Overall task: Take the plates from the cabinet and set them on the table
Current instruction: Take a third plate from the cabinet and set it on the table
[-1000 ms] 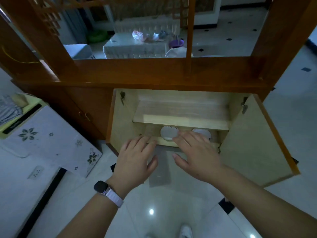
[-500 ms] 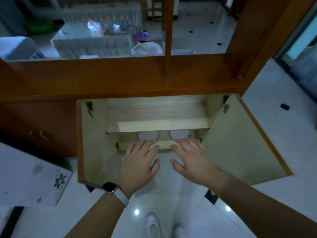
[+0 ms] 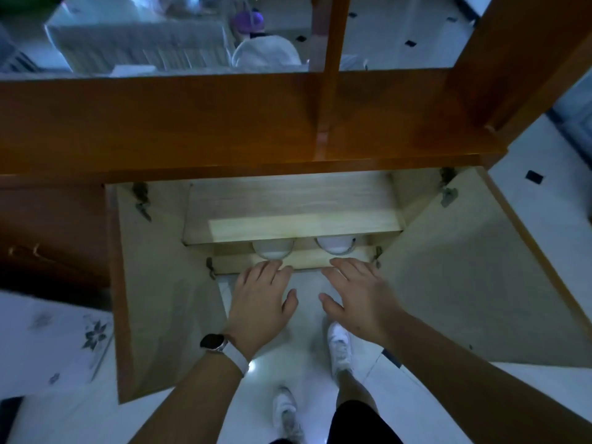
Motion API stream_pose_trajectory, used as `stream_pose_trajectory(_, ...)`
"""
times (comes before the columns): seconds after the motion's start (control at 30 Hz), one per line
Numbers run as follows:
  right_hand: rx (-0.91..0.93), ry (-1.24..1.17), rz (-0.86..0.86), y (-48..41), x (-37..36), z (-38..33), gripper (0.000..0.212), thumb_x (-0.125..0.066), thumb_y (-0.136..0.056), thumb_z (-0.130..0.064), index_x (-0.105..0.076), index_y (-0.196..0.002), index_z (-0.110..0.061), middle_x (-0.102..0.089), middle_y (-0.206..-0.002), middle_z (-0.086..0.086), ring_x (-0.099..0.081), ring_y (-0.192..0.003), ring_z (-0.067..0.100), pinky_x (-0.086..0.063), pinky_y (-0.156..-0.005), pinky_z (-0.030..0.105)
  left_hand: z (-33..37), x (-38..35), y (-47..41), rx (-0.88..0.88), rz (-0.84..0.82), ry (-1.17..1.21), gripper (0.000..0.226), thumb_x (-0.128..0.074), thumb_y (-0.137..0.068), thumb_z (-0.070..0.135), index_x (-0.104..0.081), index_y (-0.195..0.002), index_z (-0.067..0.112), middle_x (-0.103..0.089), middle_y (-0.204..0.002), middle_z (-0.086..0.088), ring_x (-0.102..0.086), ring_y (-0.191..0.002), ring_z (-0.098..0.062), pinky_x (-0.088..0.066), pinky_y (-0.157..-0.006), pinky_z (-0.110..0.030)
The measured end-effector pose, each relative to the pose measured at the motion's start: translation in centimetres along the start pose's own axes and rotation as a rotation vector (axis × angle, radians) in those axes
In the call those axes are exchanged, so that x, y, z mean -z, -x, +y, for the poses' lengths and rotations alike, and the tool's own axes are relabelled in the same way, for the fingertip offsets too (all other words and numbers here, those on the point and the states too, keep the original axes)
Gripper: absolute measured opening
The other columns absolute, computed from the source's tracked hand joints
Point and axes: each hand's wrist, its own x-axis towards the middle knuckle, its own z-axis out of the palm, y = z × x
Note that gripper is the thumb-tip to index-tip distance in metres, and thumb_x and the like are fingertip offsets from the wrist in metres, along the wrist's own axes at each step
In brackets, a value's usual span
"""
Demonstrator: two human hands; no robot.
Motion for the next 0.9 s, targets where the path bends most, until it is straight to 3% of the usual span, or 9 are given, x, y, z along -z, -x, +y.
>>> stream_pose_trajectory(0.37, 0.057, -0.084, -0.188, -8.3, -17.3, 7.4, 0.054, -0.04, -0.084, -0.049, -0.066, -0.114, -0.013, -0.066, -0.11, 0.006, -0.062, -0.098, 0.029, -0.049, -0.081, 0.04, -4.7, -17.5, -4.5, 0.347, -0.087, 0.156, 0.046, -0.045, -0.083, 0.039, -0.065, -0.115, 0.013, -0.068, -0.11, -0.008, -0.062, -0.095, -0.032, -0.05, -0.078, -0.04)
stream_pose_trajectory(0.5, 0.072, -0.1, -0.22, -11.4, -25.6, 9.3, 0.062, -0.027, -0.087, -0.051, -0.057, -0.126, -0.014, -0.059, -0.123, 0.006, -0.053, -0.112, 0.028, -0.042, -0.092, 0.039, -8.9, -26.0, -5.9, 0.537, -0.088, 0.42, 0.035, -0.055, -0.091, 0.028, -0.062, -0.122, 0.013, -0.062, -0.119, -0.009, -0.056, -0.108, -0.029, -0.043, -0.082, -0.031)
stream_pose_trajectory(0.6, 0.068, -0.123, -0.233, -13.6, -33.2, 10.7, 0.052, -0.037, -0.093, -0.046, -0.053, -0.13, -0.014, -0.055, -0.129, 0.007, -0.05, -0.116, 0.028, -0.041, -0.094, 0.039, -12.4, -32.8, -6.9, 0.703, -0.066, 0.598, 0.033, -0.052, -0.093, 0.031, -0.062, -0.119, 0.012, -0.061, -0.116, -0.006, -0.058, -0.107, -0.027, -0.041, -0.08, -0.029)
stream_pose_trajectory(0.77, 0.047, -0.129, -0.187, -17.6, -45.1, 14.2, 0.044, -0.052, -0.089, -0.042, -0.06, -0.119, -0.01, -0.063, -0.11, 0.014, -0.059, -0.099, 0.036, -0.05, -0.082, 0.044, -18.0, -42.9, -8.7, 0.809, -0.058, 0.628, 0.033, -0.053, -0.094, 0.035, -0.059, -0.122, 0.018, -0.062, -0.107, 0.0, -0.06, -0.096, -0.022, -0.039, -0.076, -0.026)
stream_pose_trajectory(0.9, -0.068, -0.267, -0.142, -20.5, -51.9, 16.9, 0.045, -0.058, -0.091, -0.038, -0.059, -0.125, -0.007, -0.063, -0.118, 0.016, -0.059, -0.108, 0.035, -0.048, -0.09, 0.045, -21.9, -48.9, -10.7, 0.864, -0.041, 0.657, 0.03, -0.054, -0.094, 0.032, -0.059, -0.119, 0.017, -0.061, -0.095, 0.001, -0.057, -0.086, -0.019, -0.038, -0.073, -0.025)
